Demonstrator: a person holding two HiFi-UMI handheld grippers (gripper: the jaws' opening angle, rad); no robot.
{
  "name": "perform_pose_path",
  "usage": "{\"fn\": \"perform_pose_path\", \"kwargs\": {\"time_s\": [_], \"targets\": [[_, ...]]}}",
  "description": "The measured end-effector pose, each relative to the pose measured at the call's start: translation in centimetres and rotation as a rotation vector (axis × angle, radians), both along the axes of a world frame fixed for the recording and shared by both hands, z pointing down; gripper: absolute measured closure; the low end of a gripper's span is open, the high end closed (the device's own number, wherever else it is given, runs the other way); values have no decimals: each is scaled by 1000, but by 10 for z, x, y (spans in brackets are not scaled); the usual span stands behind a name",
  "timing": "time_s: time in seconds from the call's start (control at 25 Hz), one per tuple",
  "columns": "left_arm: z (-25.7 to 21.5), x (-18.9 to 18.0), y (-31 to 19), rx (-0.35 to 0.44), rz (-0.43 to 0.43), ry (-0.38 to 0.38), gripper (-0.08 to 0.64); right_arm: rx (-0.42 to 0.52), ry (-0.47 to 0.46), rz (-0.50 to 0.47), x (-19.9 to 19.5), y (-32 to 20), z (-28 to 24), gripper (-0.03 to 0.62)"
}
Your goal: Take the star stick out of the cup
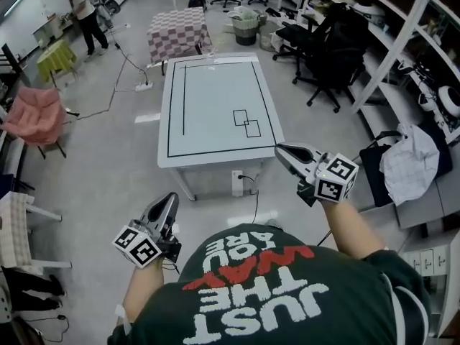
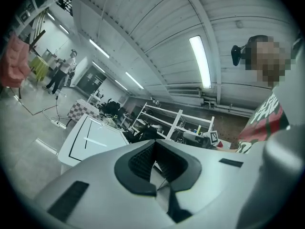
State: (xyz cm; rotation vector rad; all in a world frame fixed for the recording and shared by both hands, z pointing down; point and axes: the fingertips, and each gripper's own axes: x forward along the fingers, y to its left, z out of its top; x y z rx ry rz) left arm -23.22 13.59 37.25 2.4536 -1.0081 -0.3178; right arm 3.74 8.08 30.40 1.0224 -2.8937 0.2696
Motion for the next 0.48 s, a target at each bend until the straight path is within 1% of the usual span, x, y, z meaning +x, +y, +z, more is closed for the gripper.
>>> {"fn": "perform_pose_path", "kwargs": {"time_s": [0.12,0.32,0.48], "targets": [[-1,-6,-30,1,11,-1,557,7,0,30,-2,-33,-3,558],[1,-11,-68,1,14,-15,557,34,7,20,-14,-92,-9,558],[3,-13,-112,18,5,-35,557,44,7,15,-16,-154,-7,558]]}}
